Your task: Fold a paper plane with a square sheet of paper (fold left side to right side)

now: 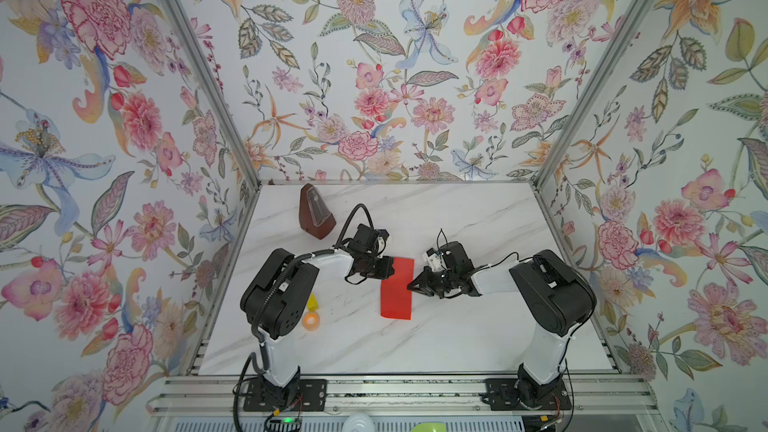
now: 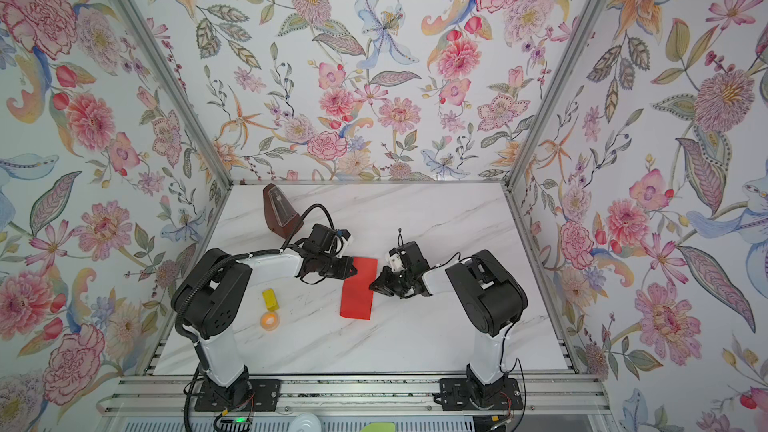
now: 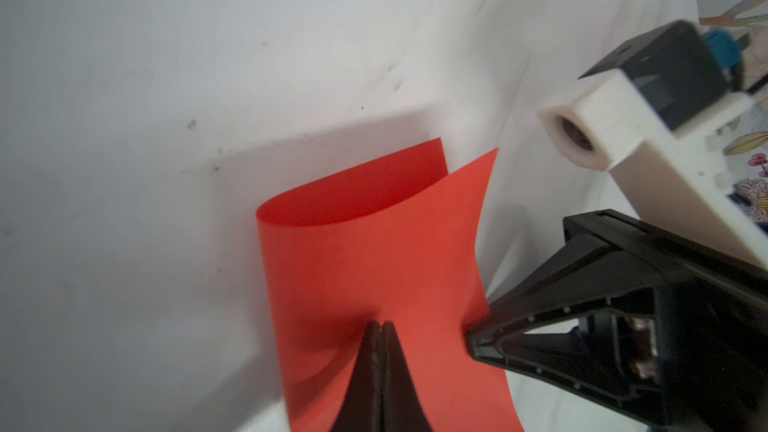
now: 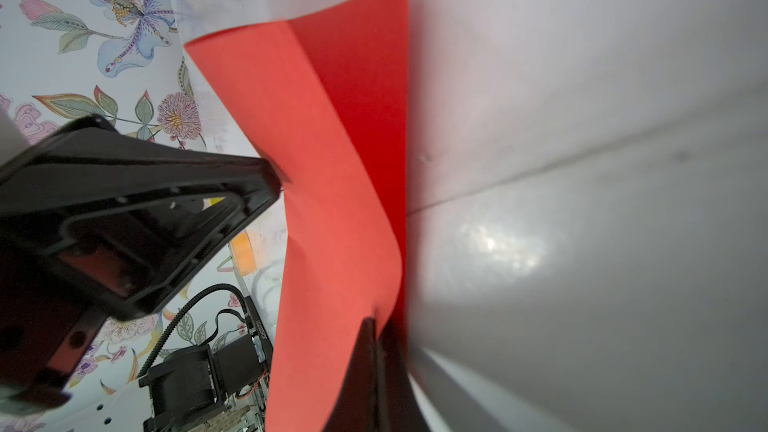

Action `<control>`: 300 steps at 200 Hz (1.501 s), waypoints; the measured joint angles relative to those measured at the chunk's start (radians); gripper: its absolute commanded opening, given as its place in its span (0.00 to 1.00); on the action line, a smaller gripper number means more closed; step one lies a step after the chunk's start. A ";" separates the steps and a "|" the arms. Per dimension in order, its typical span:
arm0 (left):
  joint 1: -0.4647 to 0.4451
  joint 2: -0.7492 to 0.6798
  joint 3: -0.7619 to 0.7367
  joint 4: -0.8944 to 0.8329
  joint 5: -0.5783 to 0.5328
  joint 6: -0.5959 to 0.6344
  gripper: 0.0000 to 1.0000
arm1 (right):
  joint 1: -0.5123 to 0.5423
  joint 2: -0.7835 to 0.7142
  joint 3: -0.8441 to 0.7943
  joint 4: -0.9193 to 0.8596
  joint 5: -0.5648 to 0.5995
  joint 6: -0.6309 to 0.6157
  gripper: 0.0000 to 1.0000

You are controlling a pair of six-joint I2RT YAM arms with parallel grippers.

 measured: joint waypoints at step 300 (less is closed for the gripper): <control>0.012 0.058 0.101 -0.085 -0.148 0.033 0.00 | 0.000 -0.003 0.015 -0.040 0.004 -0.010 0.00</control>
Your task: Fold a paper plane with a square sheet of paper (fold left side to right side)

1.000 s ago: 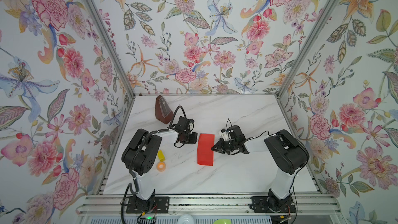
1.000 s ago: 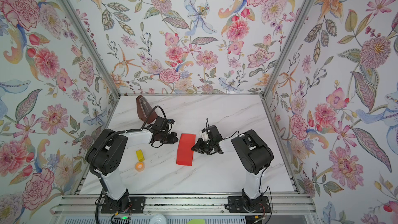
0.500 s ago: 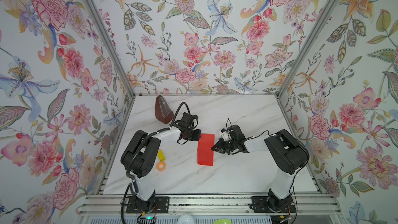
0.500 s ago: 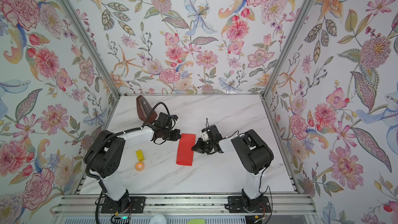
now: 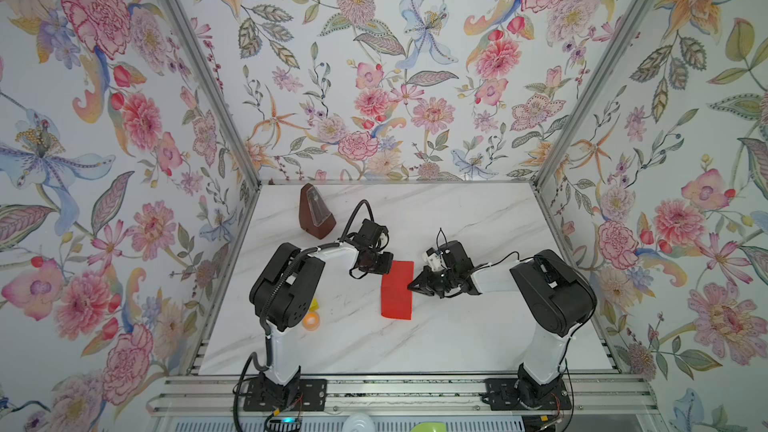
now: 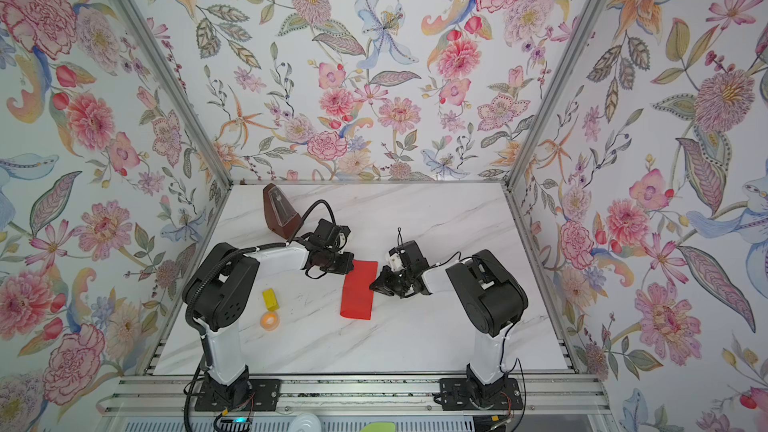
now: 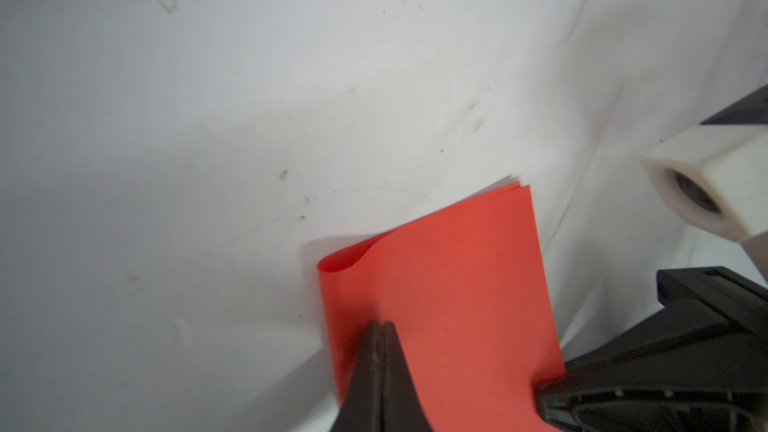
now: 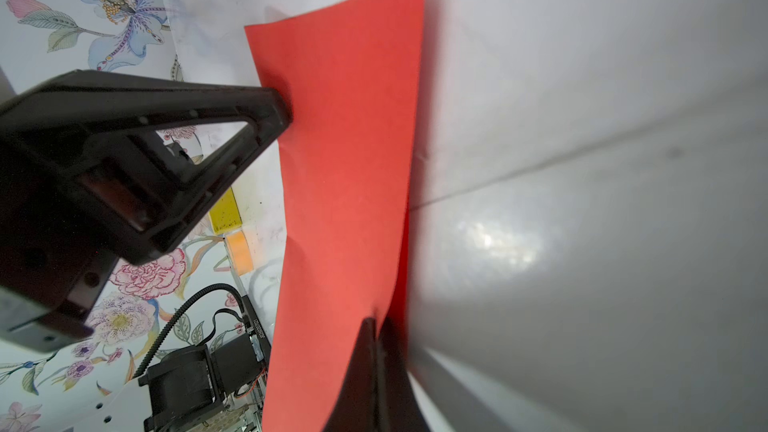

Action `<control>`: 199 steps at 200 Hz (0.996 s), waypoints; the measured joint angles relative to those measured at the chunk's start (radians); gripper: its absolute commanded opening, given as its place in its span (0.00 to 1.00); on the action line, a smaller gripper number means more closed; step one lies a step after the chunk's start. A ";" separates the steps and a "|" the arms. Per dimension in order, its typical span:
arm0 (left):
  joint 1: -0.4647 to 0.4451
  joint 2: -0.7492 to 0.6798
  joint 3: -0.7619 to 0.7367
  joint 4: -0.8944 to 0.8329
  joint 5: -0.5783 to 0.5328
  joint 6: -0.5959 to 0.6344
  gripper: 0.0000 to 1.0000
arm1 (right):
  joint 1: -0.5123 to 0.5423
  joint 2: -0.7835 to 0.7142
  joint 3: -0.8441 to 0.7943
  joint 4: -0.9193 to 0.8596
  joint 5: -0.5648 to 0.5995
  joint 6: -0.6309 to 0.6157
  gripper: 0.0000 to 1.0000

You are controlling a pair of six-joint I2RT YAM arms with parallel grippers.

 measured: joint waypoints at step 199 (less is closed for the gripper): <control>-0.011 0.003 0.029 0.083 0.085 -0.039 0.00 | 0.000 0.000 0.000 0.000 0.000 0.000 0.00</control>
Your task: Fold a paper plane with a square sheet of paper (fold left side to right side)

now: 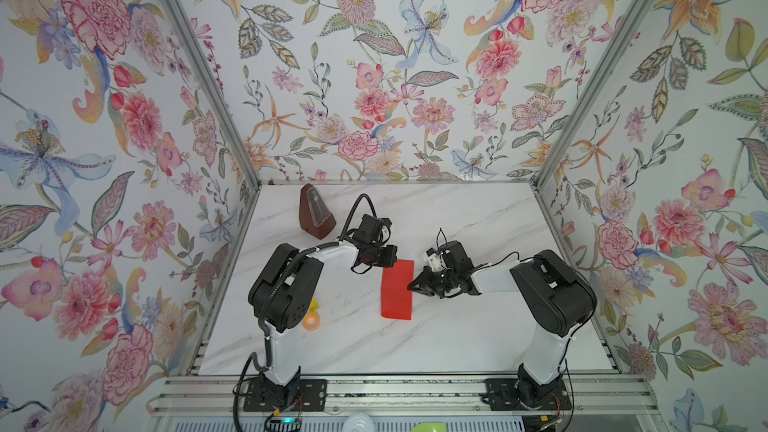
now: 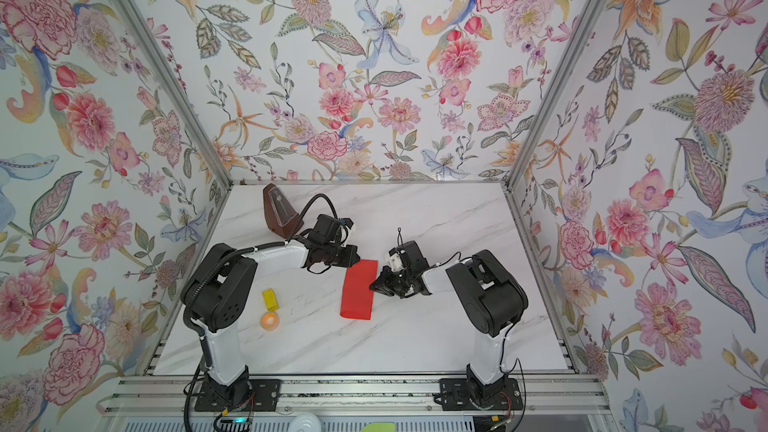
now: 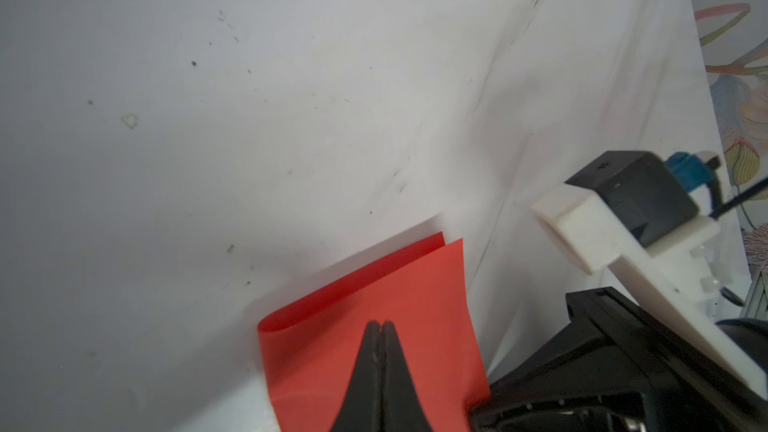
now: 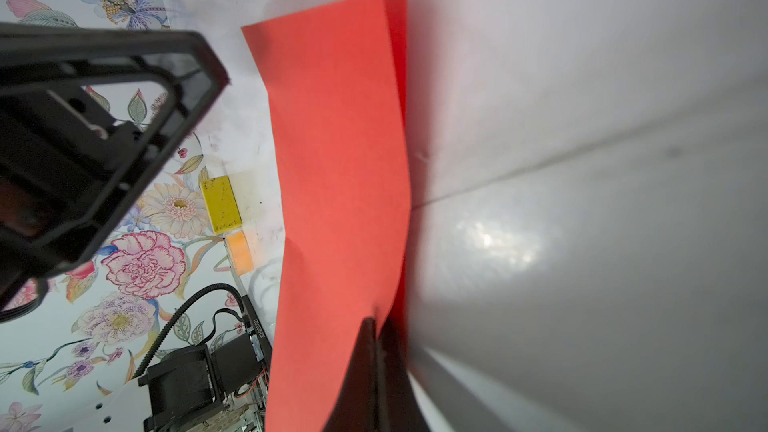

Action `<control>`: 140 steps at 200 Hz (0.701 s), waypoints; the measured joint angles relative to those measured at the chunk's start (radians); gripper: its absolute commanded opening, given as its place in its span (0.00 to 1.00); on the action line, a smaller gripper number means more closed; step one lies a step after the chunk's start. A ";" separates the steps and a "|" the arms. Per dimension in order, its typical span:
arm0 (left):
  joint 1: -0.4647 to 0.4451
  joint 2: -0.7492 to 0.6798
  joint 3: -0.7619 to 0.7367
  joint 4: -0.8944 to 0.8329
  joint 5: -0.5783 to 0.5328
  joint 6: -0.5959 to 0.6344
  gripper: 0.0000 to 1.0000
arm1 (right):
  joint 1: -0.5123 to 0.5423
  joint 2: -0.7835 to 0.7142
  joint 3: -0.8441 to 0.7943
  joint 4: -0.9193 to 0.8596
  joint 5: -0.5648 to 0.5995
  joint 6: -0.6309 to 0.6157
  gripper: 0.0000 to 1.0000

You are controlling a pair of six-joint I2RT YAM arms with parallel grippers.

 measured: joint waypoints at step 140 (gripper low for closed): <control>0.134 -0.034 -0.103 0.011 -0.067 0.042 0.00 | 0.000 0.000 -0.001 0.000 0.000 0.000 0.00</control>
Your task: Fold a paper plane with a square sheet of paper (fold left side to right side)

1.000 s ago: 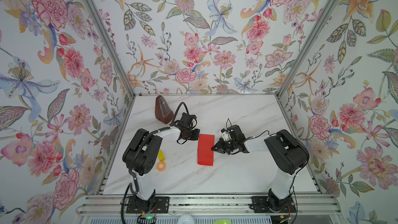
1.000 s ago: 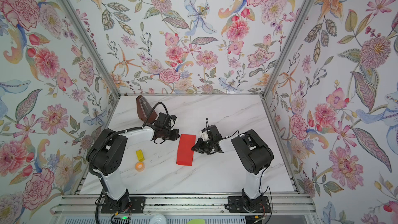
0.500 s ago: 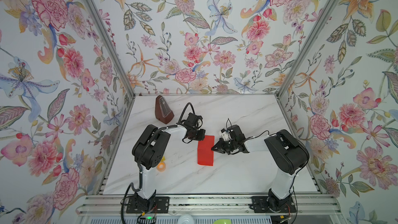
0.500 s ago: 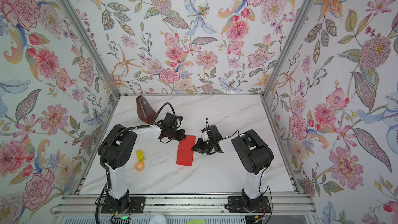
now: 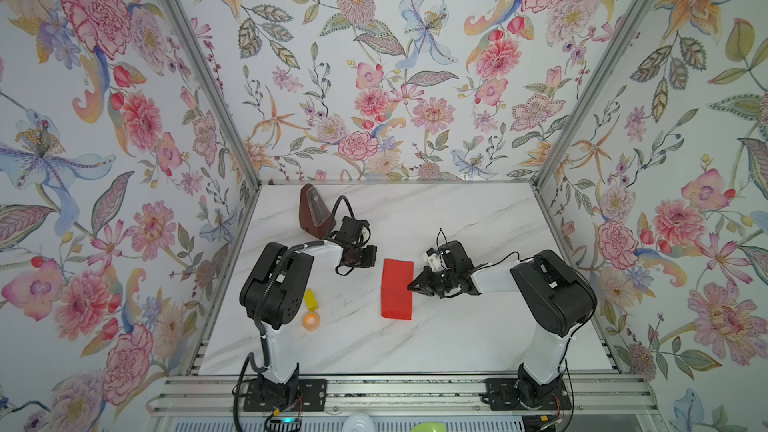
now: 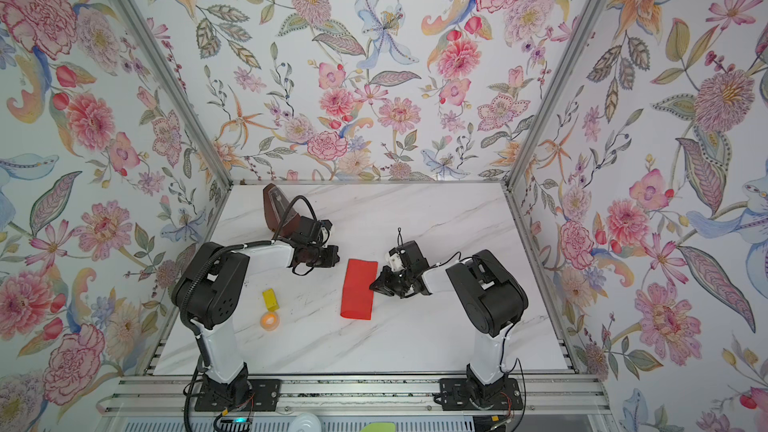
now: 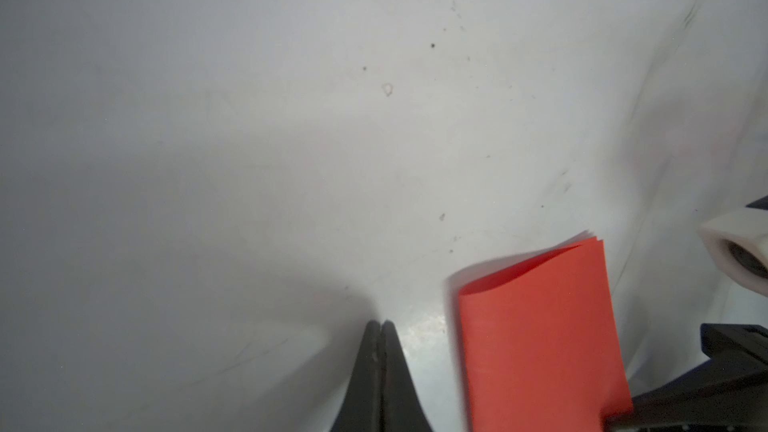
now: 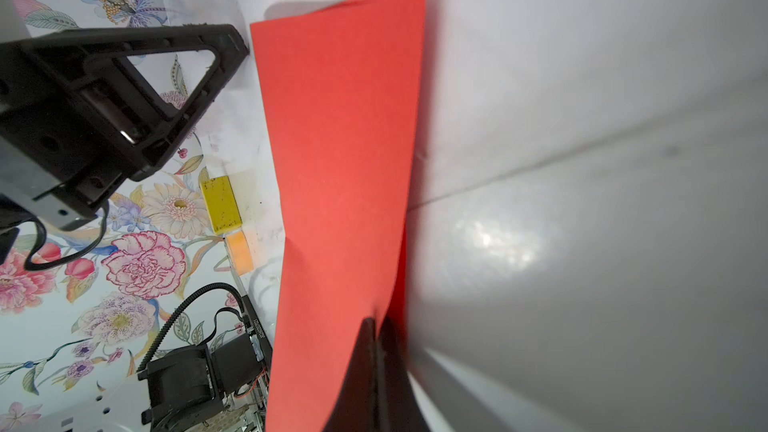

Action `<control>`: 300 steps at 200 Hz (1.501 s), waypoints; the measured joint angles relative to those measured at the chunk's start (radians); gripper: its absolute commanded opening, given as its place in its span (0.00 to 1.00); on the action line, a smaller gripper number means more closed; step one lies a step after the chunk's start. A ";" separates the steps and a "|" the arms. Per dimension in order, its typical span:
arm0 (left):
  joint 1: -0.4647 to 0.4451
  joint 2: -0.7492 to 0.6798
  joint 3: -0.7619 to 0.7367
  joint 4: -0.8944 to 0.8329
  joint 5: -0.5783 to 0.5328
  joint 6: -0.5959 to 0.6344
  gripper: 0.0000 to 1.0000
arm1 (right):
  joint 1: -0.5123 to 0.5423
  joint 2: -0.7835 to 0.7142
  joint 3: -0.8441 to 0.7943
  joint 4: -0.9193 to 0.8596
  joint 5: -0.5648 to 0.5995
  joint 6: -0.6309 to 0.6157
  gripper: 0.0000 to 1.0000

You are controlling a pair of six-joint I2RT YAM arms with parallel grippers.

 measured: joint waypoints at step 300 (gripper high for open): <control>-0.204 -0.352 -0.367 -0.078 -0.039 -0.069 0.00 | 0.000 0.000 0.000 -0.002 0.000 -0.015 0.00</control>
